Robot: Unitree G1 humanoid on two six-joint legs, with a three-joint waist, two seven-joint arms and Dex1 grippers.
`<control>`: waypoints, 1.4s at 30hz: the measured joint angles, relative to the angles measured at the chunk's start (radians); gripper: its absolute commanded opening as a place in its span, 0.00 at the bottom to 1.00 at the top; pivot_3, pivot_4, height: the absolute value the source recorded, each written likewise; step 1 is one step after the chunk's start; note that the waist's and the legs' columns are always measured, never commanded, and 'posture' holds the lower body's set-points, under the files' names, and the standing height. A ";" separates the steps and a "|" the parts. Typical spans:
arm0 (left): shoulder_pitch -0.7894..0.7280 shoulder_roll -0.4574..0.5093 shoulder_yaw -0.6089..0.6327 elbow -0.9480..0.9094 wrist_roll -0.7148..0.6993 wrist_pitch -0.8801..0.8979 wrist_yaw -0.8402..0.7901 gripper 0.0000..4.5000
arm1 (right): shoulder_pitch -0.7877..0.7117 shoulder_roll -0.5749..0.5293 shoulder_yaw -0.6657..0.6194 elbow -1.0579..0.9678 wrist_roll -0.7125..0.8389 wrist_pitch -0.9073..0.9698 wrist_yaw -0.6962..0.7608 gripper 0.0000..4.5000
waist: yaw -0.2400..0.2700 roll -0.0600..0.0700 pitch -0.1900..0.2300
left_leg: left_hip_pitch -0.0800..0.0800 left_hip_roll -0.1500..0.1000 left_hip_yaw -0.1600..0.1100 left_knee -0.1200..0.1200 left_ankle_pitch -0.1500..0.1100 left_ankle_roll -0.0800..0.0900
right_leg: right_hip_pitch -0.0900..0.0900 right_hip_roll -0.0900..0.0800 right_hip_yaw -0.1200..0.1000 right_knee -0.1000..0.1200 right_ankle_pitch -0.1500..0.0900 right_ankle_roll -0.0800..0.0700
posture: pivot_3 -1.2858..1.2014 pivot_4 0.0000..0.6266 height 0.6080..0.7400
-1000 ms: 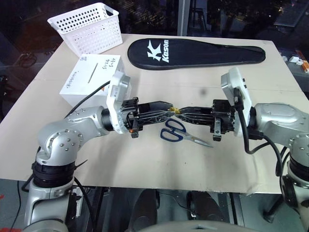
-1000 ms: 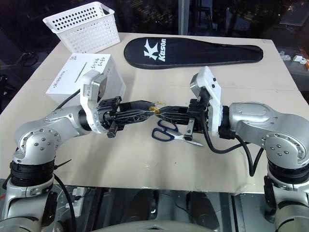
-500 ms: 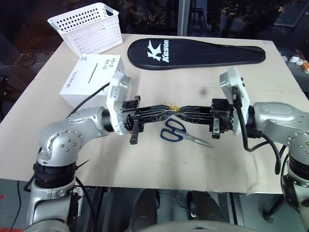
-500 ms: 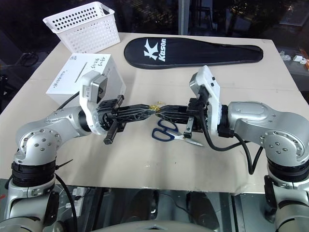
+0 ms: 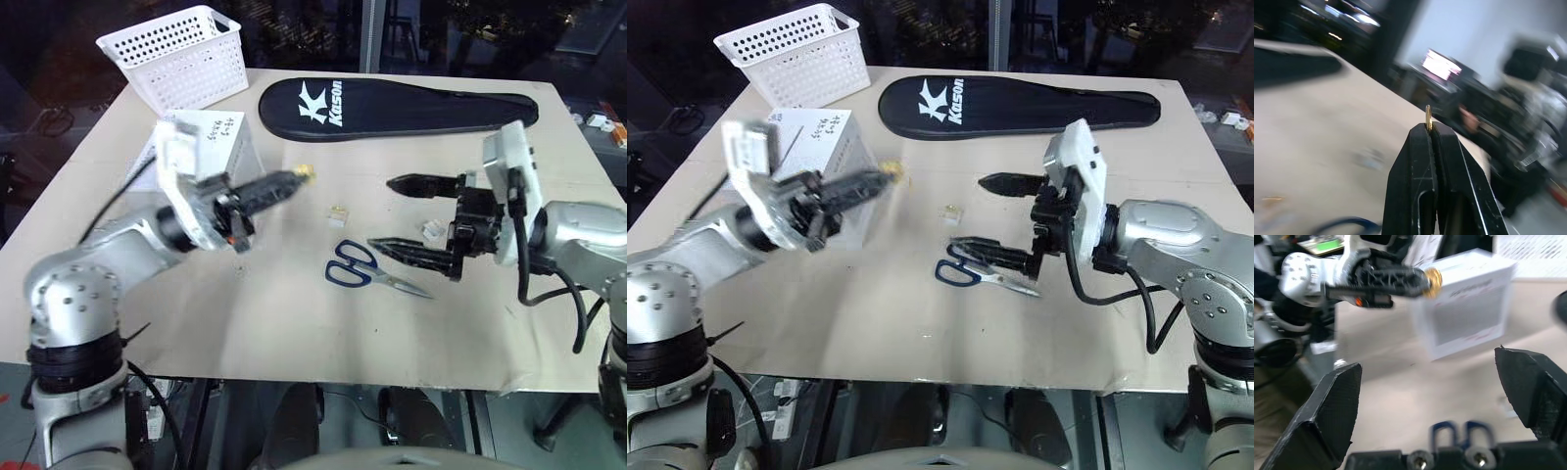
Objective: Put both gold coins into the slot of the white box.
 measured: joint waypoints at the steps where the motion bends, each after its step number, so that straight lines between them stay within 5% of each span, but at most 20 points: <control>1: 0.000 0.023 0.019 0.003 0.005 0.002 0.054 0.00 | -0.002 -0.002 0.000 0.001 -0.018 -0.020 0.008 0.99 | 0.000 0.000 0.000 | 0.000 0.000 0.000 0.000 0.000 0.000 | 0.000 0.000 0.000 0.000 0.000 0.000 | 0.52 0.24 1.00; 8: -0.248 0.282 0.077 0.313 -0.120 0.197 0.309 0.00 | -0.080 0.005 0.020 0.062 -0.118 -0.123 0.056 0.99 | 0.001 -0.003 0.002 | 0.000 -0.001 -0.001 0.000 0.000 0.000 | 0.000 0.000 -0.002 0.000 0.000 0.000 | 0.52 0.24 1.00; 11: -0.381 0.350 0.041 0.510 -0.046 0.269 0.380 0.00 | -0.105 0.013 0.053 0.098 -0.168 -0.168 0.090 0.99 | 0.001 -0.003 0.002 | 0.000 -0.001 0.000 -0.001 0.000 0.000 | 0.000 0.000 -0.001 0.000 0.000 0.000 | 0.52 0.24 1.00; 27: -0.545 0.323 -0.104 0.767 0.284 0.409 0.245 0.00 | -0.118 0.029 0.064 0.098 -0.220 -0.193 0.097 0.99 | 0.003 -0.003 0.002 | -0.015 -0.001 -0.002 0.003 0.001 -0.002 | -0.014 -0.001 -0.003 0.002 0.000 0.000 | 0.52 0.24 1.00; 42: -0.566 0.308 -0.145 0.679 0.475 0.446 0.160 0.00 | -0.157 0.084 0.104 0.106 -0.273 -0.188 0.075 0.99 | -0.003 -0.003 0.002 | -0.014 -0.001 -0.001 0.005 0.001 -0.002 | -0.014 -0.001 -0.002 0.006 0.000 0.000 | 0.52 0.24 1.00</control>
